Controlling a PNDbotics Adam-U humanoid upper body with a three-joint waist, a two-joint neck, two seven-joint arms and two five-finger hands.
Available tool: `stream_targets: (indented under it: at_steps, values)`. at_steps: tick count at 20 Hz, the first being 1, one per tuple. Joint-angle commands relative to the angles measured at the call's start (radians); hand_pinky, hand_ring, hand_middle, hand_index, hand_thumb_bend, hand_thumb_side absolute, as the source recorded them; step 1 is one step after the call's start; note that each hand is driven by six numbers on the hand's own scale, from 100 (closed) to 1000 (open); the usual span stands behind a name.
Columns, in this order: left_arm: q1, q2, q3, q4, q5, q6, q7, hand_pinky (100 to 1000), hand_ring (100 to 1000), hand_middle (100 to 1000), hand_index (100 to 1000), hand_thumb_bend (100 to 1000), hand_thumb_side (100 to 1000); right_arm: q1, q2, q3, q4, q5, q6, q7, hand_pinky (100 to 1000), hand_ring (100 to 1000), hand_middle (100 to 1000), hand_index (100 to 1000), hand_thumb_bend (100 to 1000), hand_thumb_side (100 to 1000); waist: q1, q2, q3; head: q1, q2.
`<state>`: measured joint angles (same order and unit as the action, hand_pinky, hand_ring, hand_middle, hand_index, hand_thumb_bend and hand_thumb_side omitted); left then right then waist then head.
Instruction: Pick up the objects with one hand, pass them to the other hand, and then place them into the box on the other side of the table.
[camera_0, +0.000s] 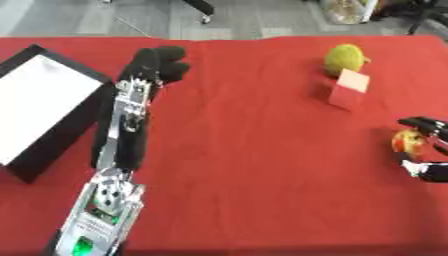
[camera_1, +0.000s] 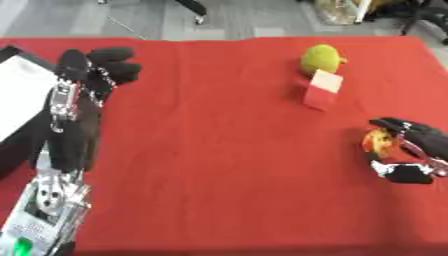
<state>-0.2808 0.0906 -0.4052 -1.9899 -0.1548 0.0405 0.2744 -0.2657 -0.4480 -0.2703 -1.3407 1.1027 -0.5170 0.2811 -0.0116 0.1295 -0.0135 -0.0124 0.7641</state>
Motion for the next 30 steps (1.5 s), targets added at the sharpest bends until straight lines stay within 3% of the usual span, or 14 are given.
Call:
stream_targets:
  at_steps: [1, 3, 7, 9, 10, 13, 16, 20, 24, 27, 30]
  values:
    - [-0.008, -0.002, 0.000, -0.010, -0.002, -0.003, -0.001, 772, 709, 711, 734, 272, 1000, -0.014, -0.040, -0.016, 0.009, -0.007, 0.020, -0.004, 879, 846, 814, 988, 100, 551, -0.002, -0.018, -0.001, 0.002, 0.001]
    - [-0.009, -0.002, 0.001, -0.010, -0.002, -0.004, -0.001, 772, 709, 711, 735, 272, 1000, -0.013, -0.041, -0.018, 0.019, -0.005, 0.025, -0.001, 875, 833, 781, 967, 100, 540, -0.002, -0.018, -0.001, 0.002, 0.001]
    - [-0.008, -0.002, 0.001, -0.010, -0.002, -0.004, -0.002, 772, 709, 712, 735, 271, 1000, -0.013, -0.043, -0.023, 0.029, 0.003, 0.042, -0.019, 851, 749, 562, 782, 100, 484, -0.003, -0.018, -0.001, 0.003, 0.002]
    - [-0.009, -0.002, 0.001, -0.010, -0.002, -0.004, -0.002, 772, 709, 712, 735, 271, 1000, -0.013, -0.044, -0.024, 0.032, 0.008, 0.053, -0.039, 838, 675, 447, 627, 100, 463, -0.003, -0.018, -0.001, 0.002, 0.002]
    - [-0.009, -0.002, 0.001, -0.010, -0.002, -0.004, -0.002, 772, 709, 712, 735, 271, 1000, -0.013, -0.043, -0.025, 0.032, 0.011, 0.059, -0.053, 823, 601, 352, 508, 100, 440, -0.003, -0.018, -0.001, 0.001, 0.002]
    - [-0.009, -0.001, 0.001, -0.010, -0.002, -0.003, -0.003, 772, 709, 712, 735, 271, 1000, -0.012, -0.042, -0.025, 0.030, 0.017, 0.075, -0.107, 798, 476, 230, 366, 100, 400, -0.003, -0.018, -0.001, 0.001, 0.002]
    - [-0.009, -0.002, 0.001, -0.010, -0.003, -0.003, -0.003, 772, 709, 712, 735, 271, 1000, -0.012, -0.040, -0.027, 0.019, 0.017, 0.099, -0.193, 759, 297, 106, 206, 100, 335, -0.003, -0.018, -0.001, 0.003, 0.002]
    - [-0.007, -0.002, 0.000, -0.010, -0.003, -0.001, -0.003, 772, 710, 712, 735, 270, 1000, -0.018, -0.036, -0.025, -0.016, 0.001, 0.144, -0.351, 739, 214, 100, 160, 100, 307, -0.002, -0.017, -0.001, 0.004, -0.001]
    - [-0.005, -0.001, -0.002, -0.010, -0.007, 0.004, -0.006, 773, 711, 713, 735, 268, 1000, -0.030, -0.025, -0.002, -0.097, -0.067, 0.182, -0.470, 747, 196, 100, 146, 100, 314, -0.002, -0.016, -0.002, 0.001, -0.005]
    - [-0.002, -0.002, -0.006, -0.010, -0.013, 0.012, -0.010, 773, 713, 715, 736, 268, 1000, -0.051, -0.013, 0.032, -0.171, -0.182, 0.196, -0.483, 763, 196, 100, 143, 100, 330, -0.002, -0.018, -0.002, -0.001, -0.012]
    - [0.001, -0.003, -0.009, -0.010, -0.023, 0.025, -0.012, 773, 717, 720, 737, 263, 1000, -0.079, 0.004, 0.073, -0.251, -0.317, 0.207, -0.447, 773, 202, 100, 143, 100, 344, -0.002, -0.019, 0.000, -0.001, -0.021]
